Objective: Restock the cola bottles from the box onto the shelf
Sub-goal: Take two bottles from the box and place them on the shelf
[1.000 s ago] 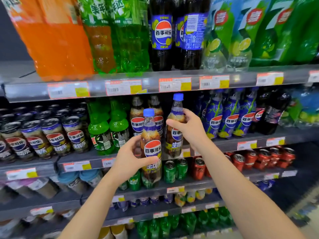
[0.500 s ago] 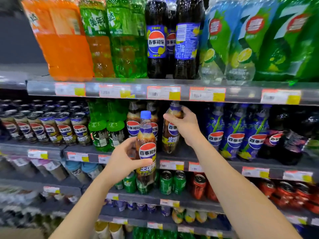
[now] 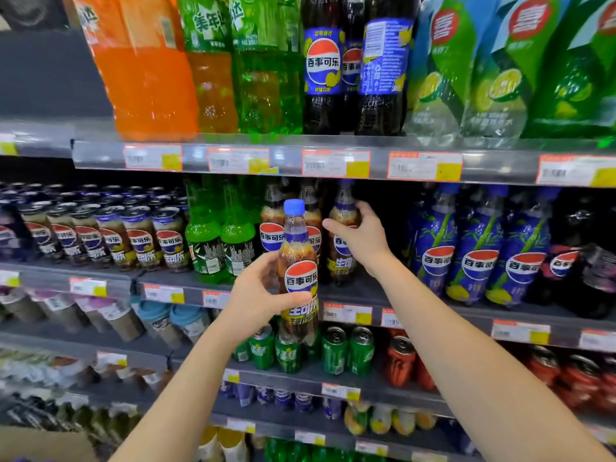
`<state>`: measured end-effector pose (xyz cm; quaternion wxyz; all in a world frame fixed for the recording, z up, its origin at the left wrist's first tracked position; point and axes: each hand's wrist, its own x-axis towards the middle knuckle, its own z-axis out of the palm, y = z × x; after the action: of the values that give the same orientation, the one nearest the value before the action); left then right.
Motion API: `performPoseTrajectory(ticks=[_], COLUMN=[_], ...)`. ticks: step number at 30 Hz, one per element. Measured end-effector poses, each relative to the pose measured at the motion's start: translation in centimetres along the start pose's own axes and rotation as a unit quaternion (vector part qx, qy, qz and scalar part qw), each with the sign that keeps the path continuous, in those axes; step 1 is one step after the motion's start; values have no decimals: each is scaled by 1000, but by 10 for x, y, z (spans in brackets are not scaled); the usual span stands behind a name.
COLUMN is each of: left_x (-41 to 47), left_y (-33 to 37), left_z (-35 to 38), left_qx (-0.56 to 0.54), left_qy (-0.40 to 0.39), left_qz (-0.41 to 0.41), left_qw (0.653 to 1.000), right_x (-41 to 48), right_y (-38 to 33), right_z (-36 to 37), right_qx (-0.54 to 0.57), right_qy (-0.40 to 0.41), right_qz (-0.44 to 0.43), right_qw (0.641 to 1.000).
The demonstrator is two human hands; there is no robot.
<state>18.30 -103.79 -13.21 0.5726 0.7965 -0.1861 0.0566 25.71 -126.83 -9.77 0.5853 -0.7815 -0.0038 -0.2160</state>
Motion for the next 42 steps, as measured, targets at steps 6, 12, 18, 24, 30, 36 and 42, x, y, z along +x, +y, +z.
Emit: performPoseTrajectory(ticks=[6, 12, 18, 24, 30, 36, 42], left_x=[6, 12, 15, 20, 23, 24, 25], left_y=[-14, -35, -47, -51, -51, -53, -55], left_z=[-7, -11, -8, -2, 2, 6, 7], left_qx=[4, -3, -22, -30, -32, -63, -70], left_qy=[4, -7, -28, -56, -68, -78, -73], left_qz=[41, 57, 65, 77, 82, 75, 84], left_qw=[999, 998, 997, 995, 994, 992, 991], right_x=[4, 12, 32, 42, 55, 80, 108], right_y=[15, 35, 46, 52, 58, 67, 81], right_z=[-12, -1, 7, -3, 0, 3, 10], right_qx=[-24, -4, -23, -87, -118, -137, -137], right_qy=[-98, -30, 8, -54, -13, 11, 18], right_qz=[14, -22, -35, -26, -20, -13, -11], right_qw=[995, 999, 999, 994, 993, 990, 990])
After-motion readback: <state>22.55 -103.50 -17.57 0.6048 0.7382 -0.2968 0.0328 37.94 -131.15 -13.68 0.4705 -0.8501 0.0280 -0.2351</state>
